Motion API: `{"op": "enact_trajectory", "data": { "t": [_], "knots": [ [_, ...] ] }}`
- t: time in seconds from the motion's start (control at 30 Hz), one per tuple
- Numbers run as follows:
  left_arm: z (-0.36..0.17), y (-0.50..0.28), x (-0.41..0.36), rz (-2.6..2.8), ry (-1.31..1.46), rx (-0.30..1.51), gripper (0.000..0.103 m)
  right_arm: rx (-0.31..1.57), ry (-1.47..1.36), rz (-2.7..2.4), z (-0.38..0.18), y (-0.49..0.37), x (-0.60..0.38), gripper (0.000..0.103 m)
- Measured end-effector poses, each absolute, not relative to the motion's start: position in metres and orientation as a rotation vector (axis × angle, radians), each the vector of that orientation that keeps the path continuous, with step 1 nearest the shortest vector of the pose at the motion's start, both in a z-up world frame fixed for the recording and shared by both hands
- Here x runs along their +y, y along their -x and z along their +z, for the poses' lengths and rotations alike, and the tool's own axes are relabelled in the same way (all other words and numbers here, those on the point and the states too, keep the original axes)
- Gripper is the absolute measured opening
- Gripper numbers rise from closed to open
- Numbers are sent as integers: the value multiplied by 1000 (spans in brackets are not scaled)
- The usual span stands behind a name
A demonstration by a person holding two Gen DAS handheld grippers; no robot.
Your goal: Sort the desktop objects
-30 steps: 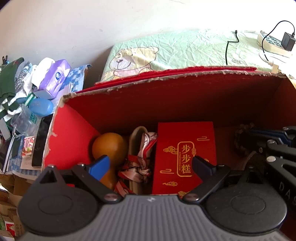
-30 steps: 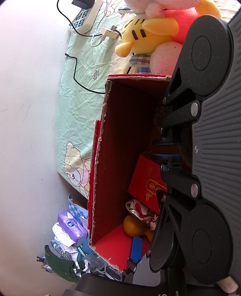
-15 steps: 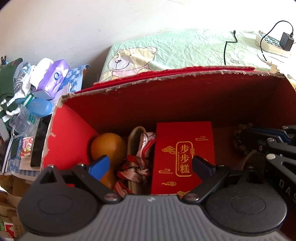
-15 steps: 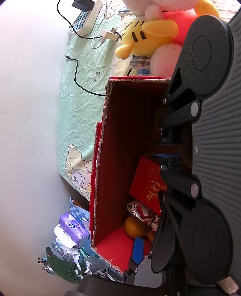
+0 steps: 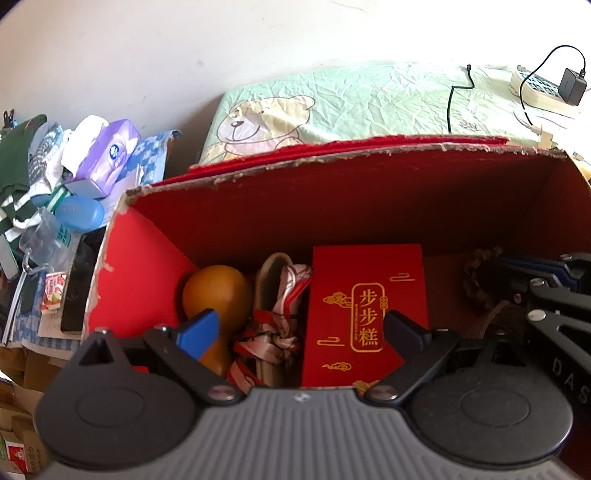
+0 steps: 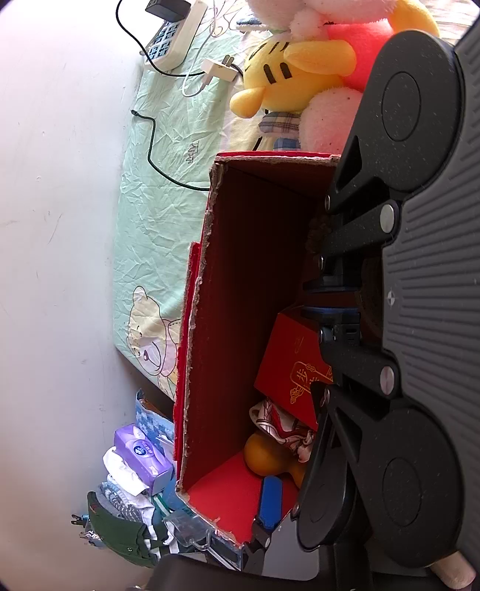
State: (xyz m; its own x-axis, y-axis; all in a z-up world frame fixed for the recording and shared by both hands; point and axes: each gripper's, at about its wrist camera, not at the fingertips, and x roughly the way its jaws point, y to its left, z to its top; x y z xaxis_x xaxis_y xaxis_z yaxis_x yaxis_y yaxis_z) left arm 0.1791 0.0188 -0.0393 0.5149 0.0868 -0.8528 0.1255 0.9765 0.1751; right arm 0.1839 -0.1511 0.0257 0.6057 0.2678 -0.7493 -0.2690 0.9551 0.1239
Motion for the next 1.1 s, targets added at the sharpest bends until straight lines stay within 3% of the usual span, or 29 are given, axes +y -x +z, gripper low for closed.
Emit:
{"op": "enact_trajectory", "data": {
  "t": [0.9, 1.1],
  "knots": [
    [-39, -177, 20, -32, -218, 1022, 99, 842, -2, 297, 28, -182, -151, 6],
    [-17, -164, 30, -22, -163, 968, 100, 818, -22, 241, 40, -172, -152, 16]
  ]
}}
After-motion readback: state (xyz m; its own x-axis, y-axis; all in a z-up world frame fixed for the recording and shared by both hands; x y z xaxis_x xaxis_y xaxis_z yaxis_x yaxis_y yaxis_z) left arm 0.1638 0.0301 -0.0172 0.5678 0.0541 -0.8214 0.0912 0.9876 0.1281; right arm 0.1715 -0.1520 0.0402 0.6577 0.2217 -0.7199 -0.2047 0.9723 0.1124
